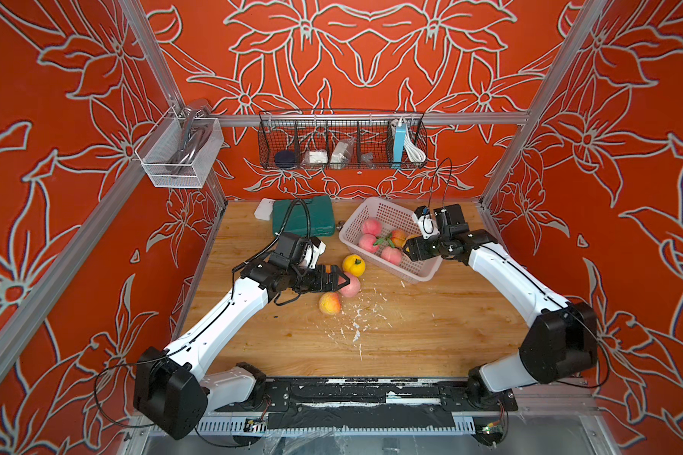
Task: Put the peaches into the basket
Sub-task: Place the peach in the basket.
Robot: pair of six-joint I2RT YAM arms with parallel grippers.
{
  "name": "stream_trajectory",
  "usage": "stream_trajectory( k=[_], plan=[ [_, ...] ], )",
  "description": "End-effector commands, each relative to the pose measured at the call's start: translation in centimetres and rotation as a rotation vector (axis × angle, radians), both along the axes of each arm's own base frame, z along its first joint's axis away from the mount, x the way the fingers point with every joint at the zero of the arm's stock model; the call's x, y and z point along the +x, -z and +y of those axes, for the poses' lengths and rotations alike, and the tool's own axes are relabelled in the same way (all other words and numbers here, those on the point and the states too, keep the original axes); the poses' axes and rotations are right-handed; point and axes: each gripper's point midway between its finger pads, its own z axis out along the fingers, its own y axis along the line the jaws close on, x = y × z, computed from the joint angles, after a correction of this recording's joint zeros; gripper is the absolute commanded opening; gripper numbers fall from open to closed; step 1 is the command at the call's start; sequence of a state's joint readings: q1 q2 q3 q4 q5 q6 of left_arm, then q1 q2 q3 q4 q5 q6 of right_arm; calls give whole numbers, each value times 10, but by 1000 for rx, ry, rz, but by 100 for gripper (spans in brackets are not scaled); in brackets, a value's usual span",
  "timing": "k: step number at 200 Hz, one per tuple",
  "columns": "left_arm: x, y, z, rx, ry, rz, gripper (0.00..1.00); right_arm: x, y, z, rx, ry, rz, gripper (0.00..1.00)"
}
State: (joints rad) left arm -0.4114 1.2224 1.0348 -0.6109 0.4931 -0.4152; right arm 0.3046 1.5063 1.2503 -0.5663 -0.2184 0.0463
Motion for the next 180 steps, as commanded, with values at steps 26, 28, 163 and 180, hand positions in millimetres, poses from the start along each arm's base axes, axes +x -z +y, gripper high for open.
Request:
stream_trajectory(
  k=[26,28,163,180],
  plan=[
    [7,-12,-18,29,82,-78,99,8,20,-12,-51,4,57,74],
    [7,-12,-19,31,83,-78,99,8,21,-13,-53,5,60,74],
    [17,-7,-38,41,126,-78,99,19,65,-22,-129,22,139,74],
    [17,-5,-38,44,126,-76,99,21,69,-23,-133,24,150,74]
  ],
)
